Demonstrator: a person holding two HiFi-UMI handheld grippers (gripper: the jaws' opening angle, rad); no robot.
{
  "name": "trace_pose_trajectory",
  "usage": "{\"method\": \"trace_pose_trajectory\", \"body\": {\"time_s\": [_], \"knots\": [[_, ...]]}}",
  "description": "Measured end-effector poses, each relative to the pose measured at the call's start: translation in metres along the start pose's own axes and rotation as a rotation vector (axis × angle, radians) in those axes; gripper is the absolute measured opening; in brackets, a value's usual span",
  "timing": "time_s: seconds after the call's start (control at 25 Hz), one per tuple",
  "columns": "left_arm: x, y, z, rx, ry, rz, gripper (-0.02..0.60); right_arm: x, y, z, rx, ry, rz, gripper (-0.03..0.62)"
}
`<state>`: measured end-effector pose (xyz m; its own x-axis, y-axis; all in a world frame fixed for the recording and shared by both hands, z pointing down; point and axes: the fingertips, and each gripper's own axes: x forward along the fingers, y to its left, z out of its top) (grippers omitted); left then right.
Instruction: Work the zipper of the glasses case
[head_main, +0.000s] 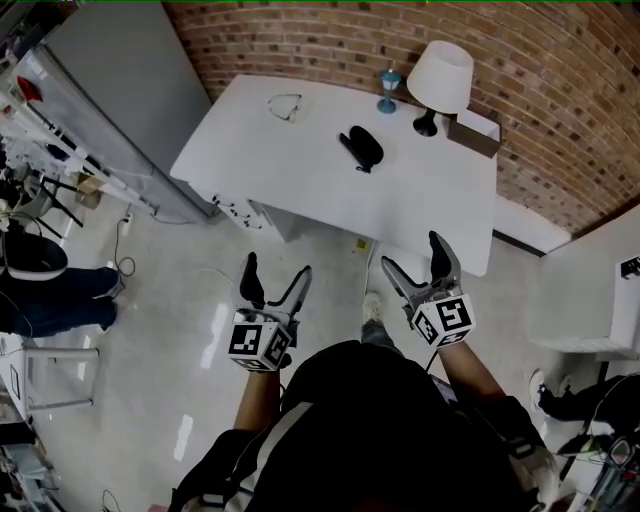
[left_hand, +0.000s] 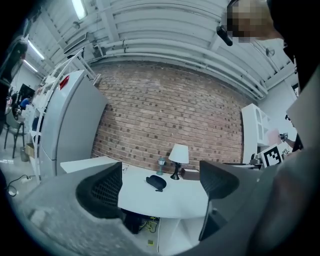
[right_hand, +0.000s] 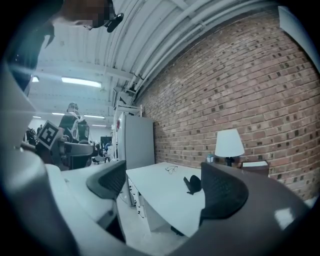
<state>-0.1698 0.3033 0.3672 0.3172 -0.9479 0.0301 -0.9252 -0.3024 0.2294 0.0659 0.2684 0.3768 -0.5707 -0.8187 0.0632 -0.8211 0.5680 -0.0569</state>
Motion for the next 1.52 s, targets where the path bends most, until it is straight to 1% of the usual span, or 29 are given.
{"method": "trace_pose_trajectory", "body": {"time_s": [0.16, 0.36, 0.56, 0.64, 0.8, 1.0, 1.12, 1.28, 1.4, 1.52], "knots": [[0.054, 0.005, 0.013, 0.030, 0.006, 0.014, 0.482, 0.045, -0.041, 0.015, -0.022, -0.022, 0.032, 0.443], [0.116, -0.002, 0.014, 0.054, 0.010, 0.022, 0.482, 0.081, -0.097, 0.007, -0.006, 0.005, 0.054, 0.442], [0.163, -0.006, 0.009, 0.040, 0.033, 0.059, 0.482, 0.116, -0.140, -0.007, 0.023, 0.068, 0.098, 0.442], [0.178, -0.007, 0.005, 0.027, 0.044, 0.077, 0.481, 0.129, -0.151, -0.012, 0.017, 0.097, 0.121, 0.442], [0.194, -0.003, -0.005, 0.010, 0.064, 0.113, 0.480, 0.152, -0.161, -0.031, -0.019, 0.169, 0.174, 0.434], [0.209, 0.012, -0.012, -0.008, 0.095, 0.134, 0.480, 0.180, -0.164, -0.057, -0.037, 0.260, 0.215, 0.434], [0.221, 0.024, -0.010, -0.011, 0.097, 0.116, 0.480, 0.198, -0.159, -0.070, -0.043, 0.305, 0.229, 0.436], [0.246, 0.044, -0.014, -0.016, 0.110, 0.074, 0.480, 0.222, -0.166, -0.084, -0.055, 0.345, 0.205, 0.434], [0.268, 0.056, -0.010, -0.011, 0.116, 0.044, 0.480, 0.242, -0.174, -0.096, -0.049, 0.387, 0.180, 0.436], [0.290, 0.071, -0.005, -0.009, 0.117, 0.028, 0.480, 0.264, -0.172, -0.105, -0.052, 0.420, 0.184, 0.431]]}}
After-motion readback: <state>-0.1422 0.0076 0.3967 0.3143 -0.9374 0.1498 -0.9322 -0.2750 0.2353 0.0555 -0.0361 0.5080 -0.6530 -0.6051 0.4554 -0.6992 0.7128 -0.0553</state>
